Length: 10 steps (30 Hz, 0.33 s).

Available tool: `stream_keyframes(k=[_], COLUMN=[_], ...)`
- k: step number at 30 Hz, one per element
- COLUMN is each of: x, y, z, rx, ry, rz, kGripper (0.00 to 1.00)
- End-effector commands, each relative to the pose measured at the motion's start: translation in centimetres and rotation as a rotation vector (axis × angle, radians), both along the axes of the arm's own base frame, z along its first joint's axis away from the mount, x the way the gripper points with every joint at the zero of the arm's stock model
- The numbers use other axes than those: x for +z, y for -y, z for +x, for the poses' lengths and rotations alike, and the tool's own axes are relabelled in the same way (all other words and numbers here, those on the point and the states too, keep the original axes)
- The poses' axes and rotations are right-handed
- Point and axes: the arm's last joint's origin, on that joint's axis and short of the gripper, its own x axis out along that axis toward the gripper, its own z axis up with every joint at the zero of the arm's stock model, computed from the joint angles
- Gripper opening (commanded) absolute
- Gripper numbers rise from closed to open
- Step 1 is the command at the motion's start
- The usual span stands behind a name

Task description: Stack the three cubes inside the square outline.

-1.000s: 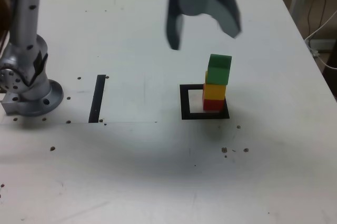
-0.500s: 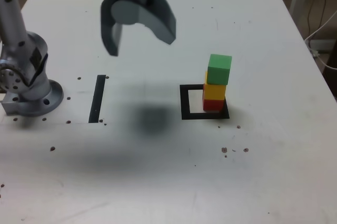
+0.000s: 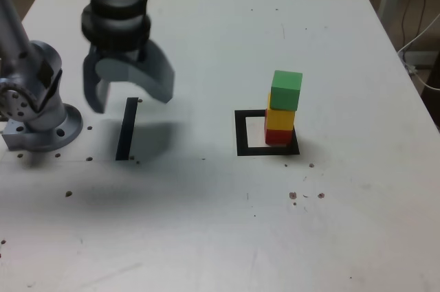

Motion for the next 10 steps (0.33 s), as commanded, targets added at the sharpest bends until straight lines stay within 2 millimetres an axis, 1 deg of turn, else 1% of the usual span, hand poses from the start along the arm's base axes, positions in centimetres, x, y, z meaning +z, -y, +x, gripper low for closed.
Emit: stream_keyframes(k=[1, 5, 10], x=[-0.5, -1.5, -2.2], y=[0.0, -0.1, -0.2], z=[-0.2, -0.6, -0.6], rx=[0.007, 0.013, 0.015], ry=[0.01, 0.011, 0.01], rz=[0.0, 0.002, 0.004], kGripper=[1.0, 1.0, 1.0])
